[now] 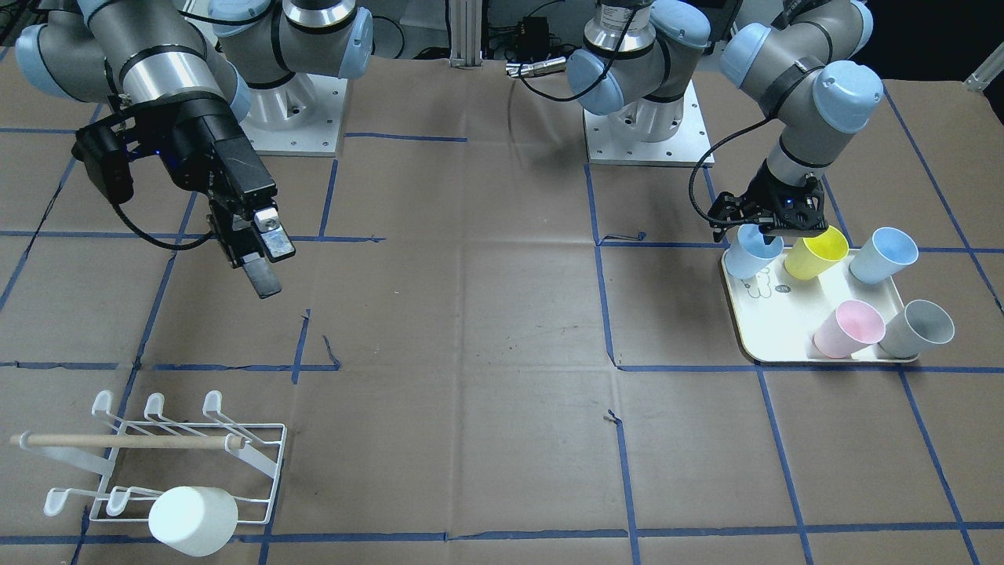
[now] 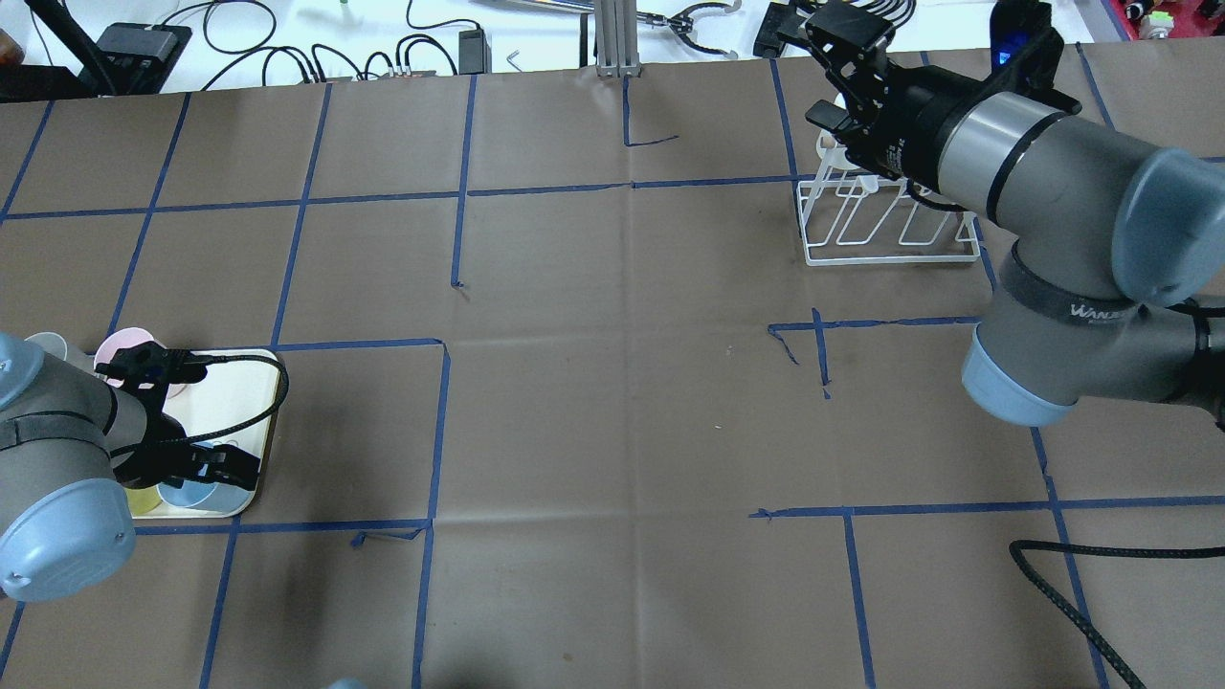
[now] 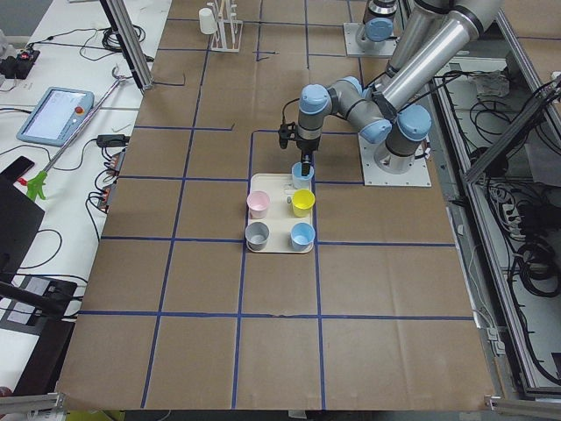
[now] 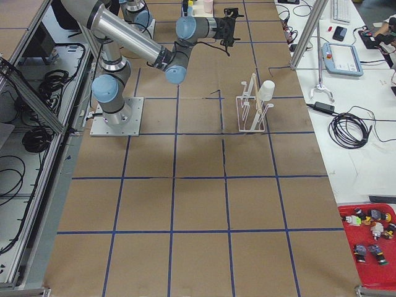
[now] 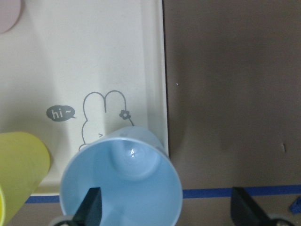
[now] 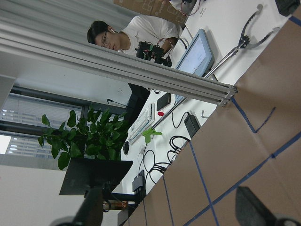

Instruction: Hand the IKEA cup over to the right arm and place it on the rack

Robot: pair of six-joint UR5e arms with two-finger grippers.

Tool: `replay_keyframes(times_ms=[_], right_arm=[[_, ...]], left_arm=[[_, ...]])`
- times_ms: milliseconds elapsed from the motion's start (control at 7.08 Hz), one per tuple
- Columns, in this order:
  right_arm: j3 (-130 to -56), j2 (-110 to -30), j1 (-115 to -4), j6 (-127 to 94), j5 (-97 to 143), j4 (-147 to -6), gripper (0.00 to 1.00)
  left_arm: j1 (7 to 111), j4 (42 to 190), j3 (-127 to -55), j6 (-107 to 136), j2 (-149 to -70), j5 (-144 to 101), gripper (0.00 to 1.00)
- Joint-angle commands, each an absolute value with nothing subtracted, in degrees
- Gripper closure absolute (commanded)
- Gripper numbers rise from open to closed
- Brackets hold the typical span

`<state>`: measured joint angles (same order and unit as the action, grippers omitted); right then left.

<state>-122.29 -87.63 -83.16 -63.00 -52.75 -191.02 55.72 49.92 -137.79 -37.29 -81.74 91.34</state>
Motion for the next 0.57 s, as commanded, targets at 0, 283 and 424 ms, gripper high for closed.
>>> replay_keyframes(times_ms=[0,283,424], right_arm=[[-123.05,-89.47,-86.21,-73.80,-62.07,-191.25,0.00],[-123.05,-90.00,-86.22,-75.06,-63.54,-190.81,0.00],[-123.05,-90.00,-86.22,-74.62,-63.37,-190.46,0.00]], left_arm=[[55.64,50.01,-137.46,-37.09,-82.44,91.41,0.68],[55.64,50.18,-136.94,-36.91,-82.79,91.23,1.00],[55.63,50.19,-135.98,-37.00,-82.79,90.97,1.00]])
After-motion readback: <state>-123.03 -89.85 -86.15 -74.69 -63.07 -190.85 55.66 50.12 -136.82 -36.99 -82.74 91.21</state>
